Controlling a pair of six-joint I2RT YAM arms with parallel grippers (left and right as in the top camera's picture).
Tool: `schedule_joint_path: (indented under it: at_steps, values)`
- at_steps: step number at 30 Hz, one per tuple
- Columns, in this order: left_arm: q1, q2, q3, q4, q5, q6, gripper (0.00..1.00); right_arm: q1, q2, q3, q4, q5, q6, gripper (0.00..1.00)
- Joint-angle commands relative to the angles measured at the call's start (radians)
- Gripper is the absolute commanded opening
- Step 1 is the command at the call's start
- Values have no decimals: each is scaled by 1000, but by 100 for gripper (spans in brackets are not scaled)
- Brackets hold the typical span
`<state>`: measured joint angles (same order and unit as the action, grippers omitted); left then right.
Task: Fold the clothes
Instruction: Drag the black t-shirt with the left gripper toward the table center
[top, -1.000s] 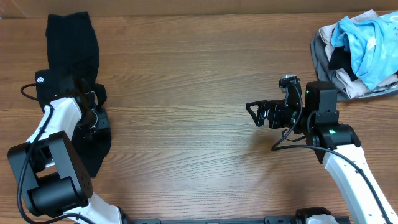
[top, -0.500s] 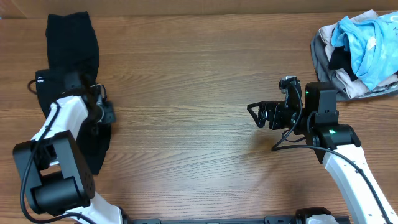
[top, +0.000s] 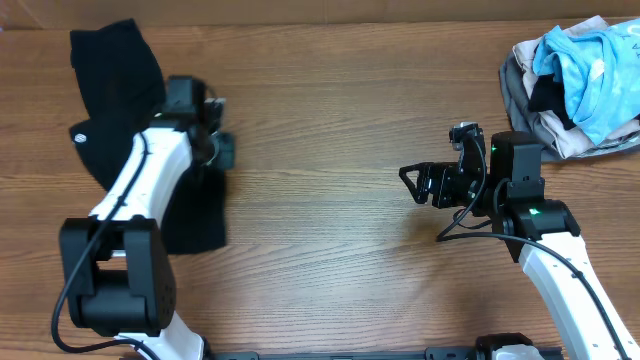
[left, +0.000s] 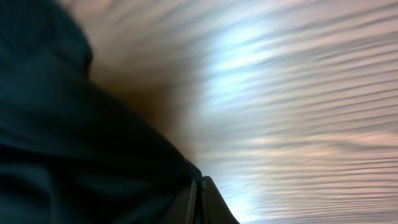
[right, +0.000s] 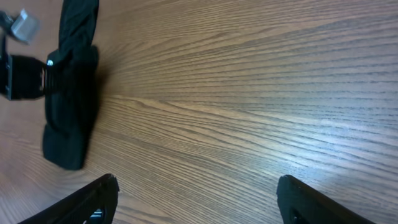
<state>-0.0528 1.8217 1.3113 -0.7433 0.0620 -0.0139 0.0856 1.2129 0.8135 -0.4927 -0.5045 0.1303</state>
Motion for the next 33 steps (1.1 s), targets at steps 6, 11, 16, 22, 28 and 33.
schedule_joint_path:
  at_steps: [6, 11, 16, 22, 28, 33]
  values:
    - [-282, 9, 154, 102, 96, -55, 4, 4, 0, 24, -10, 6, 6, 82]
    - [-411, 9, 184, 190, 93, -55, 4, 4, 0, 24, -28, 7, 5, 82]
    - [-452, 9, 212, 232, 92, -65, 95, 4, 0, 24, -25, 7, 5, 82]
    - [-399, 9, 337, 100, 91, -68, 100, 4, 0, 24, -26, 5, 23, 86]
    - [-249, 9, 462, -167, 31, -30, 100, 72, 0, 24, -24, -3, 60, 86]
    - [-69, 9, 464, -237, 10, -31, 100, 239, 17, 24, 32, 228, 147, 86]
